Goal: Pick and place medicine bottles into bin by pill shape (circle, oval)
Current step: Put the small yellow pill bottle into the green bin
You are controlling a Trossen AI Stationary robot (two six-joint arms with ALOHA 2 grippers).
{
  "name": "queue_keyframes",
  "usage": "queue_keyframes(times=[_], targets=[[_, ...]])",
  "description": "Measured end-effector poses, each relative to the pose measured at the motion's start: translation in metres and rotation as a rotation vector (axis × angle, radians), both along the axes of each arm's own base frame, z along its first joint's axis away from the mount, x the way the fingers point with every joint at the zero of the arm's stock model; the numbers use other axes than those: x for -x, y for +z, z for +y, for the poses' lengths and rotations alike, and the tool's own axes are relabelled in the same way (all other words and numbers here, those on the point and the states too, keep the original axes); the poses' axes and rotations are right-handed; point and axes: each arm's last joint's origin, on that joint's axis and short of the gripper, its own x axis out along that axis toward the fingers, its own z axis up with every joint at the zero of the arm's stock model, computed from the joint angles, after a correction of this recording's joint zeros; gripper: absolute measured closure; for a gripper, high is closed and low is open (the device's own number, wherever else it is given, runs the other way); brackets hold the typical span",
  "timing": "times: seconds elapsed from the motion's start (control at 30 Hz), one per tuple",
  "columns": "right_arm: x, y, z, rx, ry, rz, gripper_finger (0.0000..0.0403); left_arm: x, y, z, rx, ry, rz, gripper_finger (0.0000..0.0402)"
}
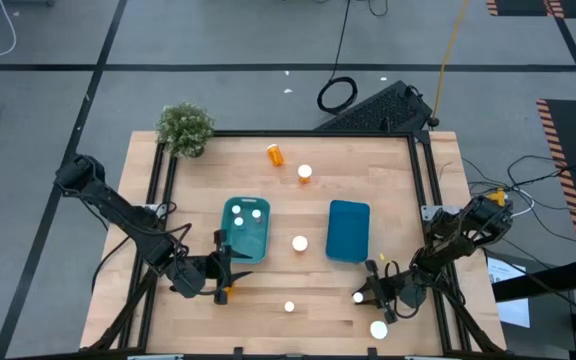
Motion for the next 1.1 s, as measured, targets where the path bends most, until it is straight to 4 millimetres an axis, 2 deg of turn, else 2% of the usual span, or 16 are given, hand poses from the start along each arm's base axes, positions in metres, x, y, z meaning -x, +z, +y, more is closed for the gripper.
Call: queue_keyframes(times=[0.2,0.43,0.63,0.83,0.97,1.1], targets=[[-0.002,0.015,-0.001,-0.038,-0.012,-0.036,0.0311,-0.003,0.007,-0.003,0.000,-0.021,-0.050,0.0231],[-0.012,0.047,-0.004,-0.133,-0.070,-0.121,0.0311,-0.012,0.041,-0.009,-0.041,-0.056,-0.101,0.0231],[-0.036,0.085,0.000,-0.097,-0.133,-0.105,0.0312,-0.023,0.077,-0.005,-0.027,-0.048,-0.111,0.0231],[-0.067,0.137,0.000,-0.023,-0.221,-0.034,0.0312,-0.035,0.100,0.010,0.042,-0.084,-0.064,0.0231],[-0.086,0.169,-0.010,0.020,-0.295,0.009,0.0312,-0.042,0.115,0.023,0.082,-0.137,-0.039,0.0231],[-0.101,0.192,-0.030,0.074,-0.379,0.069,0.0312,-0.048,0.119,0.032,0.036,-0.251,-0.021,0.0221]])
